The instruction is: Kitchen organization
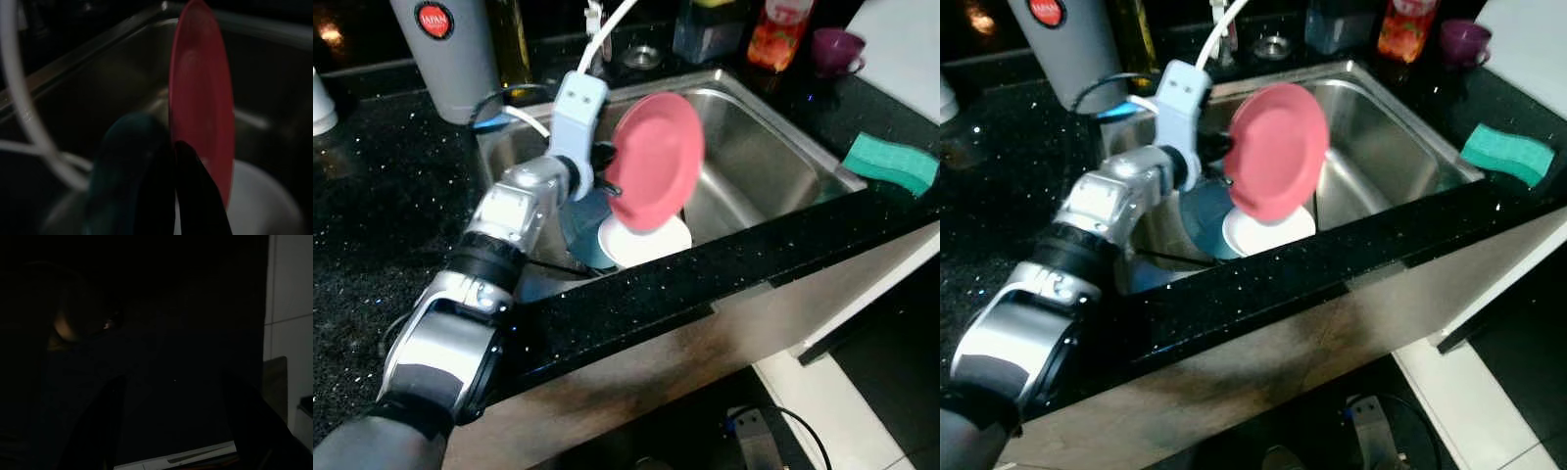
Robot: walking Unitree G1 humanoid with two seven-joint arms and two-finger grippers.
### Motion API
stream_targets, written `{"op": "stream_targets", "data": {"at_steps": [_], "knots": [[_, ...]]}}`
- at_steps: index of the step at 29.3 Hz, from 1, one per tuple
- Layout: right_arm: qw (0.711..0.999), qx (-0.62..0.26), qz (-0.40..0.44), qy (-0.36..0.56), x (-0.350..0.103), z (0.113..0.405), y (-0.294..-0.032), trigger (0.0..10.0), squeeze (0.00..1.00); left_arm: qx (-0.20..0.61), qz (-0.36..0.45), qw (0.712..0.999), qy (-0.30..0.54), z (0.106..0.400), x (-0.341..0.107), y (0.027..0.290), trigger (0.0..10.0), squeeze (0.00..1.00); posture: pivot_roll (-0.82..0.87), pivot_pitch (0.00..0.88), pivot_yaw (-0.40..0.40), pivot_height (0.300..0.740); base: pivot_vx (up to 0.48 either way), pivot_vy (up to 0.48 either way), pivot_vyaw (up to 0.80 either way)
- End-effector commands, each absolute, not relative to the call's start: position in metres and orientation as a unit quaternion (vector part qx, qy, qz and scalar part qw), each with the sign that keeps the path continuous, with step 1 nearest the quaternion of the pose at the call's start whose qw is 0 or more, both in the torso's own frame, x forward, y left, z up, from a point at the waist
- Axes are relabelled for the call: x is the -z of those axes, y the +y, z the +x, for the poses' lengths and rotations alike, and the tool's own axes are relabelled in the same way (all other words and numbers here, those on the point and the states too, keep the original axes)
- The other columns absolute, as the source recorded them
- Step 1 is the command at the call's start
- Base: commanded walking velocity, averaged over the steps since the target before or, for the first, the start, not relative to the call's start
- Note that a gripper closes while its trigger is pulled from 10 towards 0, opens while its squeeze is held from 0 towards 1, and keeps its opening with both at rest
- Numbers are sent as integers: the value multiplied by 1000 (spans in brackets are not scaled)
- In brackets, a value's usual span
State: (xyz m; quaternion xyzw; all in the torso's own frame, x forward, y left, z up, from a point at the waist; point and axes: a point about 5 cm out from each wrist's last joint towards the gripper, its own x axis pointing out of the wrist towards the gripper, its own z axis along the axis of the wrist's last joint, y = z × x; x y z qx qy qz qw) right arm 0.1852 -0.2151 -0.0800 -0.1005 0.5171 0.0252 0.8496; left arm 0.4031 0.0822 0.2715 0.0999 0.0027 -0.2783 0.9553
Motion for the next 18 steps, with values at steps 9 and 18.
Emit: {"op": "stream_targets", "data": {"at_steps": [9, 18], "knots": [[845, -19, -94, 527, 84, 176, -216, 10000, 0, 304, 168, 937, 38, 404, -240, 86, 10000, 502, -60, 172, 9, 740, 0, 0, 0], [845, -22, -92, 527, 86, 173, -215, 10000, 0, 336, 52, 940, -25, 399, -261, 84, 10000, 1000, -37, 124, 14, 740, 0, 0, 0]]}}
